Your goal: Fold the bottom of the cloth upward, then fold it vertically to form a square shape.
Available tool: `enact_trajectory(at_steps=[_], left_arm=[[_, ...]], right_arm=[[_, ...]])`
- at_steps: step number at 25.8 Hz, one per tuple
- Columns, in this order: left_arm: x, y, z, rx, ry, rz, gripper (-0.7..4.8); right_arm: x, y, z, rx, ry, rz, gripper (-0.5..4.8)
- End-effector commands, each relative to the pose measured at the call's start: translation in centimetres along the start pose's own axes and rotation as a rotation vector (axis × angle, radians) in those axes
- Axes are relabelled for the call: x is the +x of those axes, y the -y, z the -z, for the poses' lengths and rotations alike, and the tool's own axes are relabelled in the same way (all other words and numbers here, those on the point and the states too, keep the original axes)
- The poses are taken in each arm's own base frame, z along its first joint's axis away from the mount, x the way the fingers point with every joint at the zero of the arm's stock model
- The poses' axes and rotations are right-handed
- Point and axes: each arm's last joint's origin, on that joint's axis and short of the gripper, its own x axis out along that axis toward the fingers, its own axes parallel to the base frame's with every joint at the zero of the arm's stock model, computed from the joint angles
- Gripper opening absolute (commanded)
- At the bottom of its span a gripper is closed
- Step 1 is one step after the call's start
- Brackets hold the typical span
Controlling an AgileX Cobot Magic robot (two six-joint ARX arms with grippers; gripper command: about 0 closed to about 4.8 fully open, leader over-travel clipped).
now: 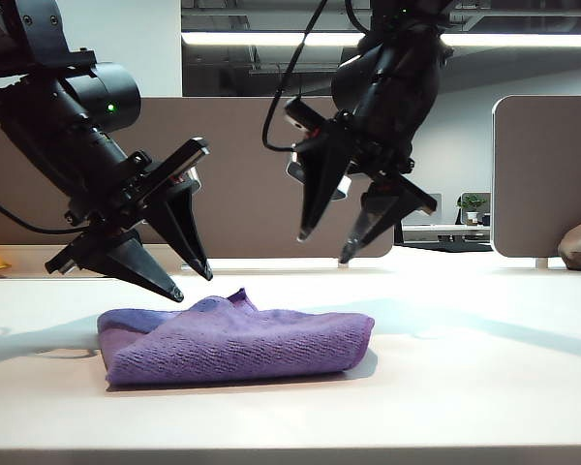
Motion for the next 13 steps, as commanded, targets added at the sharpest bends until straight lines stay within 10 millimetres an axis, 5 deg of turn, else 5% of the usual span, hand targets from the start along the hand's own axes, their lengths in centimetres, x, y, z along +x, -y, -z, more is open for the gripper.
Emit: enact_trajectory(at_steps=[1,8,13], left_arm=[[-0.1,0.2,-0.1,0.009,0.004,0.023,1.78],[-0.1,0.2,-0.1,0.003,0.003,0.025,1.78],[-0.1,0.2,0.1,-0.007,-0.02,0.046,1.78]], right_arm=[[-0.8,0.3,-0.2,-0.015,0.042,-0.026,2.35],[-6.5,0.6,1.5,-0.014,0.185,-0.053,2.34],[-9.6,-1.1,5.8,-0.057,0.272,-0.056,2.34]])
